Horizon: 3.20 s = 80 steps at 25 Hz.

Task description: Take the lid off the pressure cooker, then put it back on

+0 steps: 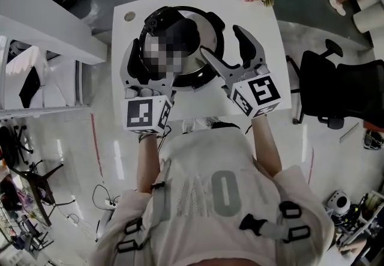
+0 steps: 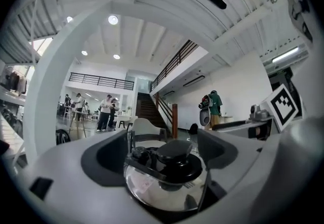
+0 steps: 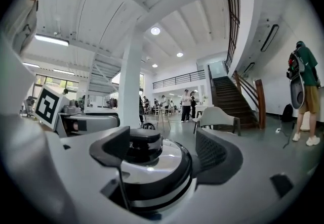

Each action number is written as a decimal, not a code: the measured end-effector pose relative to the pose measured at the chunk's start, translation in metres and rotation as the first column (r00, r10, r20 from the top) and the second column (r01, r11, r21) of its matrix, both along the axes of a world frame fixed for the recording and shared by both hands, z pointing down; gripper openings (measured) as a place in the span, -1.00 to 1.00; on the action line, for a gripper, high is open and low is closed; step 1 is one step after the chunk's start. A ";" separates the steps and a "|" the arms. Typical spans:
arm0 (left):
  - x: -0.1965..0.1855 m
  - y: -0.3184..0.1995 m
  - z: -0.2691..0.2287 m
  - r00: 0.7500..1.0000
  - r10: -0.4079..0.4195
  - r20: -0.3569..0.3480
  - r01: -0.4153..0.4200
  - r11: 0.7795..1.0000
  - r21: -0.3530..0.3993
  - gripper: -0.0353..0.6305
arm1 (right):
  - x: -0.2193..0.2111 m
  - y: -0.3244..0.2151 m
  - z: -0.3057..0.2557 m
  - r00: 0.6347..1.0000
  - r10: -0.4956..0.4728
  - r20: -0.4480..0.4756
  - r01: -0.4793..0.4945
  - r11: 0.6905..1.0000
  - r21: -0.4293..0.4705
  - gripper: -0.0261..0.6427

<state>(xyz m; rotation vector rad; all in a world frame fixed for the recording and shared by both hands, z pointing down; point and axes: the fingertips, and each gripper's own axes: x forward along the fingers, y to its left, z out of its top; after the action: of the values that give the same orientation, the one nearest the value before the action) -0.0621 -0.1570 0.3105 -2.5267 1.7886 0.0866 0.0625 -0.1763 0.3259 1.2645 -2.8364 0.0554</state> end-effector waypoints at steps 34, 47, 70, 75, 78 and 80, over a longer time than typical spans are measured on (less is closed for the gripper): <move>0.042 -0.044 0.037 0.913 0.386 0.130 -0.311 0.867 -0.390 0.15 | -0.092 -0.025 0.044 0.218 -0.898 -0.382 0.895 0.340 -0.288 0.12; 0.044 -0.042 0.037 0.910 0.382 0.160 -0.301 0.876 -0.377 0.09 | -0.092 -0.015 0.045 0.005 -0.931 -0.365 0.927 0.142 -0.348 -0.06; 0.042 -0.043 0.047 0.825 0.543 0.157 -0.441 0.792 -0.423 -0.06 | -0.095 -0.015 0.048 -0.010 -0.932 -0.363 0.927 0.127 -0.353 -0.07; 0.042 -0.041 0.048 0.791 0.590 0.162 -0.480 0.763 -0.433 -0.06 | -0.097 -0.013 0.049 0.019 -0.930 -0.366 0.903 0.173 -0.393 -0.07; 0.036 -0.039 0.045 0.749 0.641 0.172 -0.522 0.729 -0.443 -0.06 | -0.104 -0.012 0.048 0.059 -0.923 -0.379 0.875 0.230 -0.425 -0.06; 0.034 -0.036 0.045 0.711 0.683 0.171 -0.561 0.696 -0.449 -0.06 | -0.106 -0.010 0.049 0.087 -0.918 -0.386 0.852 0.270 -0.448 -0.06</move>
<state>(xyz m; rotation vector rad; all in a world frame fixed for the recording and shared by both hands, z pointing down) -0.0280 -0.1930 0.3559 -3.0612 0.7925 -0.6738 -0.0437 -0.1863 0.3747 -0.6438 -2.3852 -0.1919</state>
